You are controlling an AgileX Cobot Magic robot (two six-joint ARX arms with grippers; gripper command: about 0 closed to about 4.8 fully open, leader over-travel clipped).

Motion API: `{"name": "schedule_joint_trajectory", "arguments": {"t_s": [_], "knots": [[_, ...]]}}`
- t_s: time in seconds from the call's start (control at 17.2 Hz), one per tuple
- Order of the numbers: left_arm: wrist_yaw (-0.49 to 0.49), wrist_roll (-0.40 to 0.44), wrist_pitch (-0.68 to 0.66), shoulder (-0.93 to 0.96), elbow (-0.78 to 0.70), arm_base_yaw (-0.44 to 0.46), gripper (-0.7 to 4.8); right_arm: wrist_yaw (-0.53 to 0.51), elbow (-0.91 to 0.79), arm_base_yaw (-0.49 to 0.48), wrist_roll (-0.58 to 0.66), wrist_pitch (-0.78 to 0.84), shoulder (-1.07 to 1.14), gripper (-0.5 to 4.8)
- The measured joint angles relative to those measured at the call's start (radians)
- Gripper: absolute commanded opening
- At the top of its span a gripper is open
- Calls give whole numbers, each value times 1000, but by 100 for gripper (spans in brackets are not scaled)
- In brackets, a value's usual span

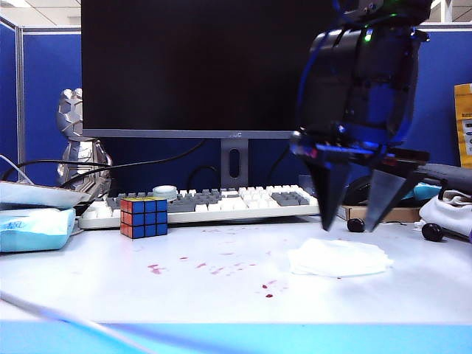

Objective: Use the wet wipes on the table to wipe the cherry juice off the table, then put the wipes back on the table.

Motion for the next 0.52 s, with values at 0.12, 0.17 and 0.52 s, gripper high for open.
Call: {"name": "schedule_joint_trajectory", "arguments": {"t_s": [0.12, 0.17, 0.52], "knots": [[0, 0, 0, 0, 0, 0, -2, 21, 0, -1, 2, 30, 15, 316], [0, 0, 0, 0, 0, 0, -2, 21, 0, 0, 2, 42, 25, 316], [0, 0, 0, 0, 0, 0, -2, 26, 6, 0, 4, 31, 118, 116]]}}
